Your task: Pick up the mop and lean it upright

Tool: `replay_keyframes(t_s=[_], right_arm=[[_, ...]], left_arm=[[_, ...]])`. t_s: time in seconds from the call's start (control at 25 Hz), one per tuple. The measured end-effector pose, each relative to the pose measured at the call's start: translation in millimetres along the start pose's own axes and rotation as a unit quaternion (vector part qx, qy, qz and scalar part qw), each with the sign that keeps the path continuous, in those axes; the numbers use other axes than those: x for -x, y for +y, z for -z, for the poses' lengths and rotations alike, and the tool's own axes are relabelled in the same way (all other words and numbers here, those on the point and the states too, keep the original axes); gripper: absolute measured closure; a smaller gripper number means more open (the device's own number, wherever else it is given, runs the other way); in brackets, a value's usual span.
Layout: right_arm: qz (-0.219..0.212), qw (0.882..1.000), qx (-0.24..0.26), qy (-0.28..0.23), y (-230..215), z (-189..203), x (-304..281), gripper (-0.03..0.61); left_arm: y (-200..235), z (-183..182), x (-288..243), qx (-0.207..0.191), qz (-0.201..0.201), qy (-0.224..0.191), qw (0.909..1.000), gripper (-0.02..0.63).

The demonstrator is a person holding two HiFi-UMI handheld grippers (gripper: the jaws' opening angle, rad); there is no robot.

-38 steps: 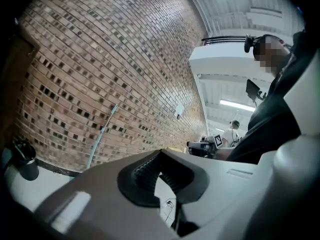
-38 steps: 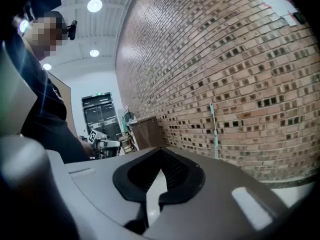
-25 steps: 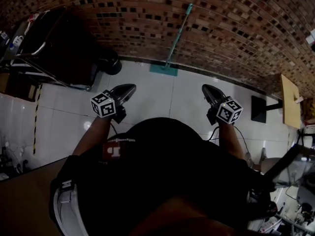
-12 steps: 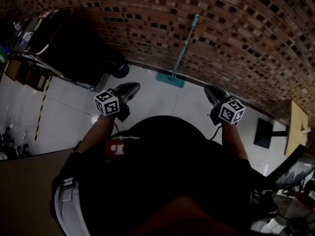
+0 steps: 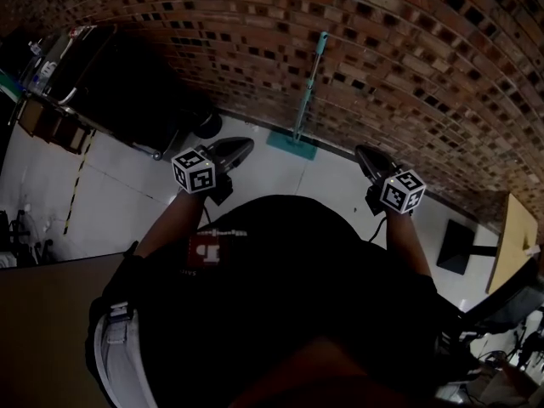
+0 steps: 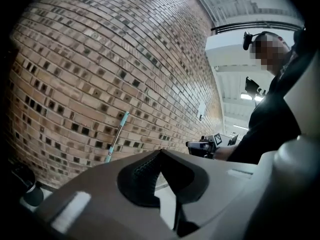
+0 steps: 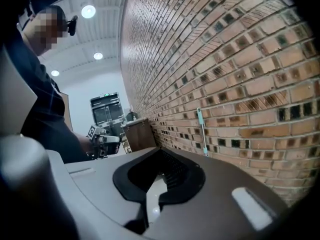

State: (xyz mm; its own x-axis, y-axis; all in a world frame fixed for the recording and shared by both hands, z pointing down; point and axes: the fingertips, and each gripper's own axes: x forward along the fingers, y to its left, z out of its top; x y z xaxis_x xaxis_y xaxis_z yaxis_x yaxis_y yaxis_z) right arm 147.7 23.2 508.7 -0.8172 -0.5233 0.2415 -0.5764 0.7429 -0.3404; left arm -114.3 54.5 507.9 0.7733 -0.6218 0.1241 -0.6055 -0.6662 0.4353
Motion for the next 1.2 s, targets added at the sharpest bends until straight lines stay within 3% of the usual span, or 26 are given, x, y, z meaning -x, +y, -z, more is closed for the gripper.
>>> replay_keyframes(t_s=[0.2, 0.44, 0.84, 1.2], right_arm=[[0.02, 1.0, -0.009, 0.0, -34, -7, -4, 0.565], [0.053, 0.999, -0.003, -0.006, -67, -30, -33, 0.565], [0.125, 0.992, -0.03, -0.016, -108, -72, -112, 0.565], [0.131, 0.991, -0.029, -0.023, -134, -87, -146, 0.565]], left_arm=[[23, -16, -38, 0.003, 0.016, -0.001, 0.9999, 0.614], [66, -44, -86, -0.008, 0.07, 0.004, 0.9975, 0.614], [168, -91, -152, -0.027, 0.155, 0.059, 0.9858, 0.614], [198, -105, -206, -0.036, 0.174, 0.082, 0.9806, 0.614]])
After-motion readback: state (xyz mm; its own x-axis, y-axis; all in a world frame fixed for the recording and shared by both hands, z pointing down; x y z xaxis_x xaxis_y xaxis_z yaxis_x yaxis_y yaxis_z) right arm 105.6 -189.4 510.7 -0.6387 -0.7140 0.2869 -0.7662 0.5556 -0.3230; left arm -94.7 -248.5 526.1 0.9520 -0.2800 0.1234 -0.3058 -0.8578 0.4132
